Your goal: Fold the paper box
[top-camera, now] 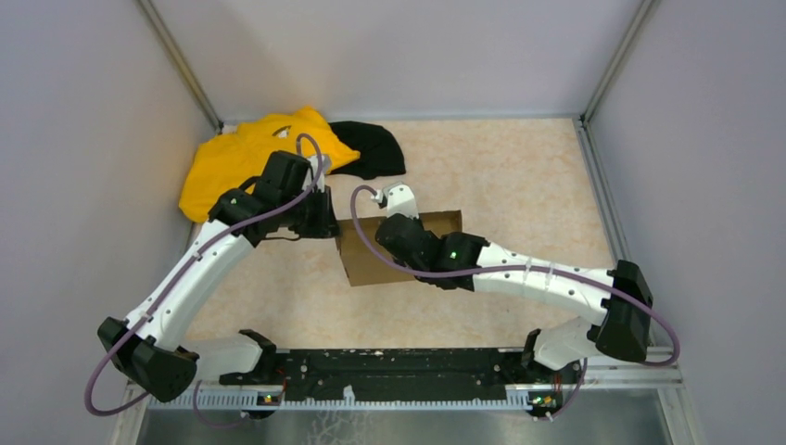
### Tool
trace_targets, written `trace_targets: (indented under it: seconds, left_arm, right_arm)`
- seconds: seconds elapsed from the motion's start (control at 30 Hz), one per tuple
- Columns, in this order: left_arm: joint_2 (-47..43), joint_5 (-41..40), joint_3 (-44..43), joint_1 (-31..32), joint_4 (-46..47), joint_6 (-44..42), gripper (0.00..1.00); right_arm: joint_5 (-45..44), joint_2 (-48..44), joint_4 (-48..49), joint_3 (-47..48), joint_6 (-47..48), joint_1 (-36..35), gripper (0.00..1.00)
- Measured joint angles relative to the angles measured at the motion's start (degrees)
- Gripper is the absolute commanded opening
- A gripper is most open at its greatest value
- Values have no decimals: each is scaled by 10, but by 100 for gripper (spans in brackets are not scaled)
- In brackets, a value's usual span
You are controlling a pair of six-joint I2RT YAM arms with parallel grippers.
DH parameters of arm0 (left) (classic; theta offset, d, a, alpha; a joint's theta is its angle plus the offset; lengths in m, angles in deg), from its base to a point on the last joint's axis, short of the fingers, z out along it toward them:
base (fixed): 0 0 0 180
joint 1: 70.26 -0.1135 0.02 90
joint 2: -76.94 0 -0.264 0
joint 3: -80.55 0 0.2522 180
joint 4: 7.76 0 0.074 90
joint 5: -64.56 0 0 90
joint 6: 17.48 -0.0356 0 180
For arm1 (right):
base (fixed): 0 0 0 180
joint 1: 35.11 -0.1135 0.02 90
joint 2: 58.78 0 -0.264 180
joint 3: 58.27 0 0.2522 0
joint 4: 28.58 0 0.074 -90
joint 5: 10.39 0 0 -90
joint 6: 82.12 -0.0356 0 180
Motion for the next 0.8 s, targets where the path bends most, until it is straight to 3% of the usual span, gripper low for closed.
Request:
trace_targets:
  seconds: [0.8]
  left_arm:
    - [5, -46, -1, 33, 3, 74, 20]
  right_arm:
    - [-19, -30, 67, -56, -21, -3, 25]
